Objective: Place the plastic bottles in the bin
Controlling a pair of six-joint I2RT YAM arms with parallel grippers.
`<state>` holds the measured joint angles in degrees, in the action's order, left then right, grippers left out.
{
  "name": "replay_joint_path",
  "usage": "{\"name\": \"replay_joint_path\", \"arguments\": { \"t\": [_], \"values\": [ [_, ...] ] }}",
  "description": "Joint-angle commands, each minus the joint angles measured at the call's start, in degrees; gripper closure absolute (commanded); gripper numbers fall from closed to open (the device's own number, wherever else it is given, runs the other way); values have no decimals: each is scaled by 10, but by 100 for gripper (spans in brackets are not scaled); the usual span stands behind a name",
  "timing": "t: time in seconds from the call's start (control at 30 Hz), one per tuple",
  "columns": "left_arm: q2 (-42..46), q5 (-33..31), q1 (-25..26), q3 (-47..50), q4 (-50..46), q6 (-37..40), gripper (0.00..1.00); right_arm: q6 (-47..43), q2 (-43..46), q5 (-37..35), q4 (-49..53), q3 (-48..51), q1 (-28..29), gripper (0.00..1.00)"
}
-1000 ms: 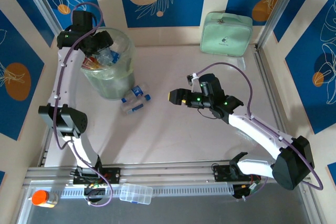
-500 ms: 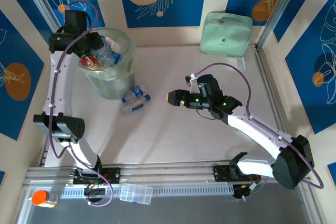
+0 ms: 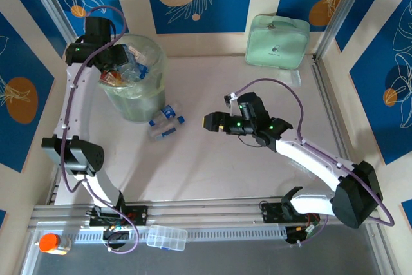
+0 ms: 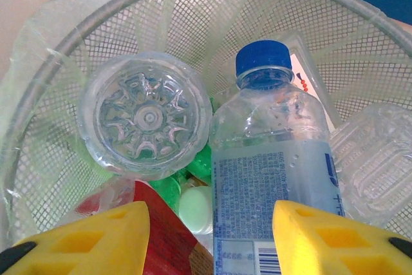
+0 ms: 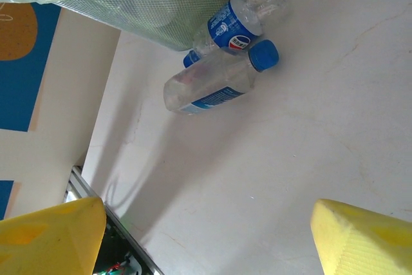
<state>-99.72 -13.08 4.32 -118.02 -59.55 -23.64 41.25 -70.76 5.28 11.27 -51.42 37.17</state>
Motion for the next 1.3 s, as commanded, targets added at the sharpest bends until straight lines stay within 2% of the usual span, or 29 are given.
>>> {"name": "replay_joint_path", "arguments": {
  "t": [0.0,0.2,0.4,0.5,0.63,0.8,0.97,1.13,1.27],
  "values": [
    [29,-22,6,-17,-14,15,47,-19,-2,-13,19,-30,4,17],
    [106,-2,38,-1,4,14,46,2,-37,18,24,-61,-7,17],
    [246,35,99,169,69,3,46,118,-108,97,-44,-68,-40,23],
    [312,80,119,265,97,-16,45,180,-155,129,-74,-82,-50,26],
    [391,128,125,378,110,-37,45,278,-216,134,-126,-87,-45,30],
    [480,125,126,486,115,-37,45,371,-296,134,-193,-100,-27,30],
    [549,108,126,565,114,-35,45,401,-362,117,-240,-129,-14,29],
    [577,149,126,612,142,-65,45,411,-426,105,-252,-165,-8,29],
    [583,163,125,637,161,-71,45,420,-472,107,-319,-174,-7,30]
  ]
}}
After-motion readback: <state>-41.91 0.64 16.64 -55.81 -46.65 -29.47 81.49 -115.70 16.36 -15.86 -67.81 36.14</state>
